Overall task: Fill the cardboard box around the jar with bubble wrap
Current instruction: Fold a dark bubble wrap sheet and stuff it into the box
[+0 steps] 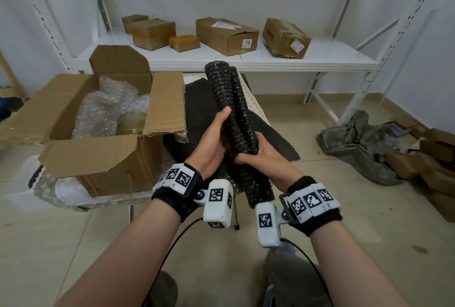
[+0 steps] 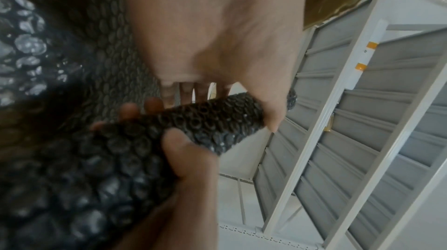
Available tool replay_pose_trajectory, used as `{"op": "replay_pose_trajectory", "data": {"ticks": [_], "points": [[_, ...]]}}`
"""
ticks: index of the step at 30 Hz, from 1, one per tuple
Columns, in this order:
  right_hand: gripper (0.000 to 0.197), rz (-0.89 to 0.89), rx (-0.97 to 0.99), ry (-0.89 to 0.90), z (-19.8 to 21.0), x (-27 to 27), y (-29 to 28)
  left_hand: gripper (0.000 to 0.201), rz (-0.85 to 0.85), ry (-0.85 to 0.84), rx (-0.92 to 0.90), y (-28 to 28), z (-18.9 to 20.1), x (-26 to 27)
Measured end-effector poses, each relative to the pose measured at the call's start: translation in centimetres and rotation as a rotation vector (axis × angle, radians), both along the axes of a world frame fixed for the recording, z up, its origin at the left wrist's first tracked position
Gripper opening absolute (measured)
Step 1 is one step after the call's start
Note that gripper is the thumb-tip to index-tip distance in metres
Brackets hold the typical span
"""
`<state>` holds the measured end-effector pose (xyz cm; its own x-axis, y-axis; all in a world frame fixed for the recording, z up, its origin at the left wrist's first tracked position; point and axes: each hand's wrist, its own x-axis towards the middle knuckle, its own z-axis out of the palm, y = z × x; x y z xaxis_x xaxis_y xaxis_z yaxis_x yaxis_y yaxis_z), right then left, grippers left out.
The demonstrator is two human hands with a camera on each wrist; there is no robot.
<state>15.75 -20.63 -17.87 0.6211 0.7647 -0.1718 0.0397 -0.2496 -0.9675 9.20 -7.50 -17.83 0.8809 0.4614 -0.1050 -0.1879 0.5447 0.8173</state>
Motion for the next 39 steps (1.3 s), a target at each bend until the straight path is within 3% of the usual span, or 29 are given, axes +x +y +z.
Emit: {"op": "replay_pose_trajectory", "data": {"ticks": [5,8,14,18,25,28,31,34,37,39], "points": [[0.048,0.031,0.021,0.121,0.1,0.1,-0.2,0.043,-0.025,0.043,0.103,0.0,-0.7,-0.1],[0.037,0.031,0.008,0.131,0.0,0.2,-0.3,0.042,-0.029,0.032,0.102,0.0,-1.0,-0.3],[0.039,0.072,0.017,0.127,-0.3,0.0,-0.1,0.026,0.014,0.066,0.178,0.0,-1.1,-0.4],[0.036,0.061,0.077,0.094,-0.6,0.3,0.0,0.031,0.015,0.071,0.242,-0.2,-1.0,-0.5],[0.028,-0.081,0.250,0.153,-1.0,1.2,-0.3,0.030,-0.042,0.100,0.284,-0.4,-0.9,-0.5],[0.025,-0.175,0.306,0.191,-1.0,1.6,-0.3,0.039,-0.073,0.148,0.362,-0.6,-1.3,-0.4],[0.030,-0.261,0.304,0.199,-1.0,1.6,-0.2,0.048,-0.016,0.166,0.441,-0.9,-1.6,-0.2],[0.043,-0.247,0.319,0.260,-0.5,1.5,0.0,0.039,0.078,0.123,0.573,-1.2,-1.3,-0.1],[0.060,-0.256,0.380,0.402,0.1,1.6,-0.2,0.031,0.059,0.099,0.749,-1.8,-0.7,-0.1],[0.060,-0.311,0.407,0.423,0.1,2.0,-0.6,0.033,0.022,0.105,0.803,-2.3,-0.3,-0.2]]}}
